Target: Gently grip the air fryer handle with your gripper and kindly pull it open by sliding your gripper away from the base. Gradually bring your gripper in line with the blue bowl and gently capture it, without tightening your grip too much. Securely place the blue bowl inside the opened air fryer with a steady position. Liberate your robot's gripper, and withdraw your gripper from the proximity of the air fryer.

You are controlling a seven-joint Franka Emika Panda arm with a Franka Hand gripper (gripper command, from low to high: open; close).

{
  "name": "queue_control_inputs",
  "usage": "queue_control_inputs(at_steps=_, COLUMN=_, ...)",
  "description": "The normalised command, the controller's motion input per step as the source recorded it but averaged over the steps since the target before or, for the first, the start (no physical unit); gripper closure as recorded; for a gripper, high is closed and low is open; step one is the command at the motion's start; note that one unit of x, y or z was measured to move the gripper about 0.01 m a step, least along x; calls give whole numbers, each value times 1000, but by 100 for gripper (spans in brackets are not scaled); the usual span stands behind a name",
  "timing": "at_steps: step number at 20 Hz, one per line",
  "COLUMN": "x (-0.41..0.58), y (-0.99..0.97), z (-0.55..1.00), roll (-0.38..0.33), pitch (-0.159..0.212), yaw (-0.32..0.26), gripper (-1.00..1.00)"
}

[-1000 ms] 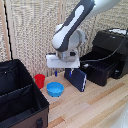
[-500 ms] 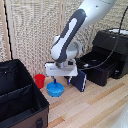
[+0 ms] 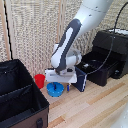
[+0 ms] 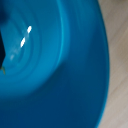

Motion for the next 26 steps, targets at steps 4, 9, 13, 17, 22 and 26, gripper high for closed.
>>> queue_control_inputs(at_steps=4, x=0, y=9, z=-16, roll=11, pitch=0, yaw=2, gripper=100)
queue_control_inputs(at_steps=9, x=0, y=0, z=0, roll=0, pitch=0, yaw=0, gripper=100)
queue_control_inputs(at_steps=13, x=0, y=0, z=0, roll=0, pitch=2, yaw=18, gripper=100)
queue_control_inputs(at_steps=17, x=-29, y=16, z=112, roll=-8, pitch=2, yaw=2, gripper=100)
queue_control_inputs(at_steps=22, x=-89, y=7, z=431, roll=-61, pitch=10, yaw=9, gripper=100)
queue_control_inputs(at_steps=26, x=127, y=0, z=803, roll=0, pitch=35, yaw=4, gripper=100)
